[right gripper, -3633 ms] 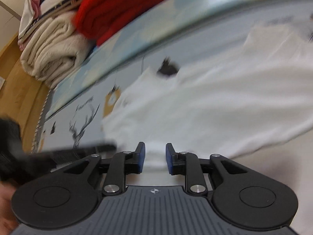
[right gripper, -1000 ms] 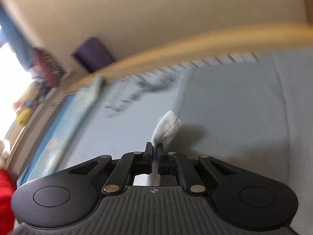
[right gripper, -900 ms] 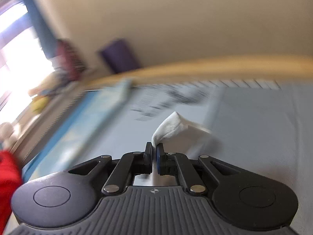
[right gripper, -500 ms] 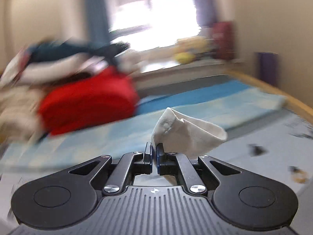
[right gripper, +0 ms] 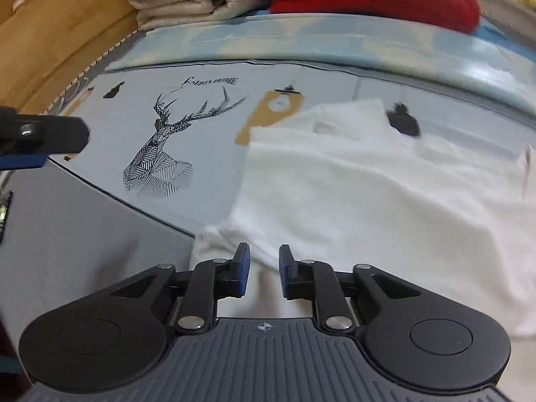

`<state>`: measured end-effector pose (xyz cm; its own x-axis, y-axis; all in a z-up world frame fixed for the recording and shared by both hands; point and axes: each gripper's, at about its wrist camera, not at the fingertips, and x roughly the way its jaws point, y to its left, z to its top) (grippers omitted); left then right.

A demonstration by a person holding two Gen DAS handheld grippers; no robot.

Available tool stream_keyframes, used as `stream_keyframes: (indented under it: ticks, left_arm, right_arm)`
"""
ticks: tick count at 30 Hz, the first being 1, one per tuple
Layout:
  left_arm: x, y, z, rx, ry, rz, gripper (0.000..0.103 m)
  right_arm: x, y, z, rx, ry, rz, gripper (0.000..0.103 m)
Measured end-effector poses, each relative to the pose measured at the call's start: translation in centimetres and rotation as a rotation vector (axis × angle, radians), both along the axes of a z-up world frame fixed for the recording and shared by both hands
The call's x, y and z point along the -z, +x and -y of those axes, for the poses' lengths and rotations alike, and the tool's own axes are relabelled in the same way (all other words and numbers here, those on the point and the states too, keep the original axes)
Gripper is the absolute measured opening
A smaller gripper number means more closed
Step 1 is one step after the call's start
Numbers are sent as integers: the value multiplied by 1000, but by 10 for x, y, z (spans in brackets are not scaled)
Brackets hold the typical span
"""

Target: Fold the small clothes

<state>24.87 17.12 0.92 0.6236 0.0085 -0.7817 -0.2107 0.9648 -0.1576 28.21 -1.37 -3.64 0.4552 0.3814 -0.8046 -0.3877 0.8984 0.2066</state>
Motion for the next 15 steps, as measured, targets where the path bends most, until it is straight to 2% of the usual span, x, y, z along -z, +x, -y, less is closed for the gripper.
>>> stream_keyframes:
  ticks: [2, 5, 9, 13, 15]
  left_arm:
    - [0, 1, 3, -1, -12, -1, 77]
    - [1, 4, 9, 4, -18, -2, 77]
    - [7, 7, 25, 34, 19, -20, 77]
    - [17, 7, 37, 58, 76, -47, 77]
    - [23, 8, 39, 59, 93, -62, 77]
  right_arm:
    - [-14, -16, 28, -9, -3, 32, 26]
    - [-37, -32, 87, -6, -64, 97, 32]
    - [-53, -36, 178, 98, -144, 168, 37]
    - [-38, -41, 267, 282, -263, 233, 38]
    - [-20, -39, 298, 319, -302, 154, 39]
